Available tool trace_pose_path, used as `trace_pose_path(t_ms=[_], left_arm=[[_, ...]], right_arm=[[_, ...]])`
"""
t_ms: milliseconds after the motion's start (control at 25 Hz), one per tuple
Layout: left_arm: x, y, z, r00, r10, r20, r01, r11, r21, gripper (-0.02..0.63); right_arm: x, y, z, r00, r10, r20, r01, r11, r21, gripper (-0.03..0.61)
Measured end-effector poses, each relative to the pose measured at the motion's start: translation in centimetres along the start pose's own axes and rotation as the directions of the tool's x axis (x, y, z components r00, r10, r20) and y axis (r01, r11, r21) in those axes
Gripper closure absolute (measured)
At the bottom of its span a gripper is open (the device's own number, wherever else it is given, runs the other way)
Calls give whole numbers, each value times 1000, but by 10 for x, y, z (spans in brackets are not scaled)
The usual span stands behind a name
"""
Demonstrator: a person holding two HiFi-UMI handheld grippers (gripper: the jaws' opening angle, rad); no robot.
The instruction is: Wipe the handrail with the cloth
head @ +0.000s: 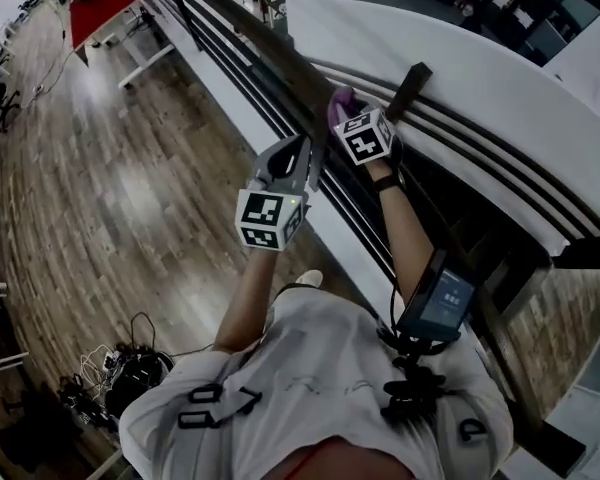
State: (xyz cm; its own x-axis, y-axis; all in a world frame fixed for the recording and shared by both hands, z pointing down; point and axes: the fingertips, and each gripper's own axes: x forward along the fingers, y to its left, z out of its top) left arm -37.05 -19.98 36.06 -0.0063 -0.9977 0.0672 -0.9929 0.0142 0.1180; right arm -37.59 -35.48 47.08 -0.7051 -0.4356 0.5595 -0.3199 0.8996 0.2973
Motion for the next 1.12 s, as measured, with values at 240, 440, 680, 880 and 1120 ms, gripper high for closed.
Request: trace_pose_path(t_ms=[240,440,680,880,1120], left_arm=[[-7,9,-11,1000,19,-19,-19,1000,-5,614],[4,-10,-11,999,-39,-24,39,999,10,614],[20,-38,-10,991,-130,-30,131,991,11,614],[20,-76,-14,979,-201,-30,201,979,16,614],[34,-142,-18,950,-310,-44,312,949,38,614]], right_arm=[[12,-12,-15,995,-11,-94,17,998,63,517],[-14,-14,-37,994,-27,-108,41,991,131,520],[-43,-12,-55,991,-35,-127,55,986,158,522],[-86,-7,-83,987,-82,-139,103,983,153,522],[-149,-16,-129,976,-160,-146,186,964,192,522]])
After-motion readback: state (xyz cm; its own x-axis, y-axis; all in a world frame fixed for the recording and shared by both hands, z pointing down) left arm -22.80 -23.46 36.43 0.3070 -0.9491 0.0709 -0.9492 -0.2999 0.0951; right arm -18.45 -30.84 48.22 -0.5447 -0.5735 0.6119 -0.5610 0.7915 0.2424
